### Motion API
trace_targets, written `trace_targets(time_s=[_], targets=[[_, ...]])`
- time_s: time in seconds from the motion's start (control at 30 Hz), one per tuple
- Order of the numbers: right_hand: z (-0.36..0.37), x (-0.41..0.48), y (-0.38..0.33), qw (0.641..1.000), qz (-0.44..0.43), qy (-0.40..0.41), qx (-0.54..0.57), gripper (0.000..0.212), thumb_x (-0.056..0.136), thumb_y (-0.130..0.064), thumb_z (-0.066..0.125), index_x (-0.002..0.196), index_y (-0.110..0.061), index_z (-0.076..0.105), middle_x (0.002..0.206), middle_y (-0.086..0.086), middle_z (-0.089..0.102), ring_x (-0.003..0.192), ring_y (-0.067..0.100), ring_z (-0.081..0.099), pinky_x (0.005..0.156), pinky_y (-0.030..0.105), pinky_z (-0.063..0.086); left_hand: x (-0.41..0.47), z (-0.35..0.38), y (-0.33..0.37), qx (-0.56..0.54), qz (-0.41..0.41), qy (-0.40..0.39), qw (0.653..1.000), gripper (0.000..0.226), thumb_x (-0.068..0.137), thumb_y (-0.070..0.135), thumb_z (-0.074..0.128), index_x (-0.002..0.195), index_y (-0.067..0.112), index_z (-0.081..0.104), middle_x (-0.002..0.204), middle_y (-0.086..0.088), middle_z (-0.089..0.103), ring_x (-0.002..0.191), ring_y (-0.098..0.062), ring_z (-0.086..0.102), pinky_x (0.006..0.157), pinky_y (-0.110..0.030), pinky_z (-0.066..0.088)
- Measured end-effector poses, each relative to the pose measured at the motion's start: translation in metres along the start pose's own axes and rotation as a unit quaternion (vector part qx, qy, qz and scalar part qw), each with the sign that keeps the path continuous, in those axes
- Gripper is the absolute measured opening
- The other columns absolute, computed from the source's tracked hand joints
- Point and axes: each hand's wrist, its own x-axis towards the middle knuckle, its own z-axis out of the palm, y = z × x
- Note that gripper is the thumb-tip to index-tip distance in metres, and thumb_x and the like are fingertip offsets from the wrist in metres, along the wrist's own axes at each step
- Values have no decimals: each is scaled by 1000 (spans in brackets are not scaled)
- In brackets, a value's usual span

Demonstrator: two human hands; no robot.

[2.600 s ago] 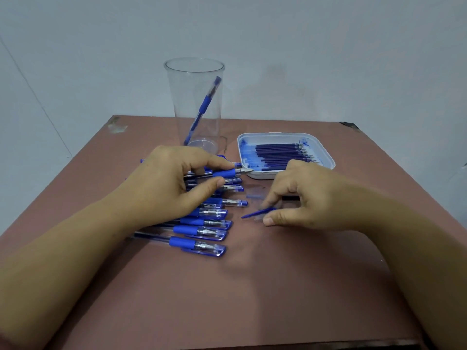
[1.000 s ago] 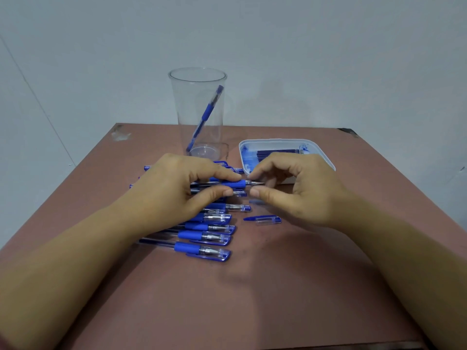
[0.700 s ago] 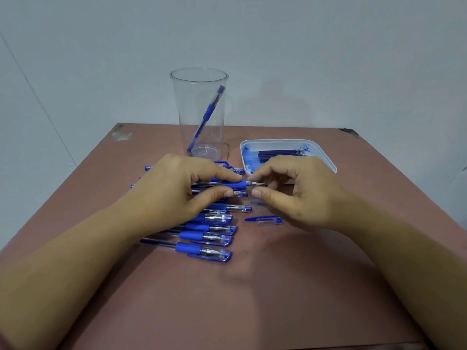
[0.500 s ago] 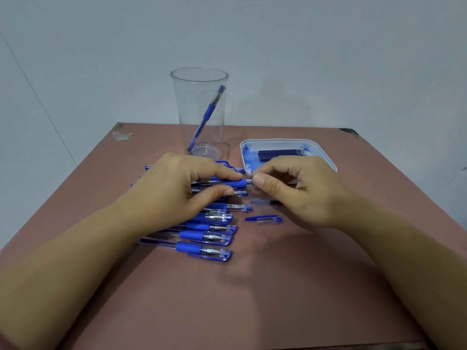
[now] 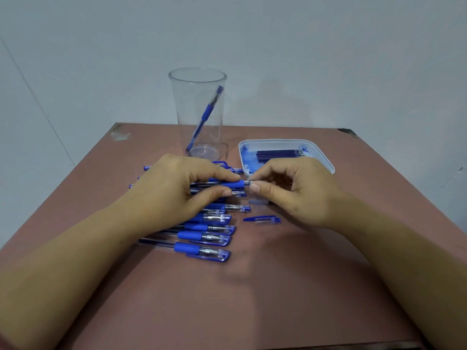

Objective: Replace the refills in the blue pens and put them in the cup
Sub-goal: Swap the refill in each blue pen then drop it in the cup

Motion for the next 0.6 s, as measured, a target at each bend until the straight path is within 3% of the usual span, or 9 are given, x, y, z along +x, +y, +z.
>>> trace_targets(time_s=[0.03, 0.2, 0.5, 0.6], targets=[[0, 1, 0, 1000, 4, 4, 14, 3, 86, -25, 71, 87, -28, 73, 77, -12, 70, 70, 9, 64, 63, 17, 49, 0, 0, 0, -3, -4, 2, 1000, 23, 86, 37, 71, 109, 36, 69, 84, 48, 52, 81, 24, 55, 74, 2, 38], [1, 1, -1, 999, 8, 26, 46, 14, 80, -19, 78, 84, -31, 71, 77, -3, 71, 73, 17, 66, 71, 32, 56, -1, 0, 1, -2, -18, 0, 1000, 25, 83, 33, 67, 107, 34, 71, 76, 51, 51, 72, 24, 53, 68, 3, 35], [-2, 0, -7, 998, -7, 31, 50, 23, 77, -13, 79, 80, -33, 69, 80, -16, 70, 75, 4, 68, 71, 17, 54, 1, -1, 5, -8, -47, -3, 999, 22, 85, 35, 68, 107, 42, 67, 76, 44, 57, 69, 12, 59, 63, -2, 38], [-3, -1, -9, 998, -23, 43, 43, 23, 77, -12, 79, 80, -32, 68, 81, -16, 70, 78, 1, 67, 70, 10, 49, 1, 0, 5, -21, -58, 3, 998, 21, 88, 37, 68, 106, 47, 66, 71, 31, 62, 58, -4, 58, 56, -8, 39]])
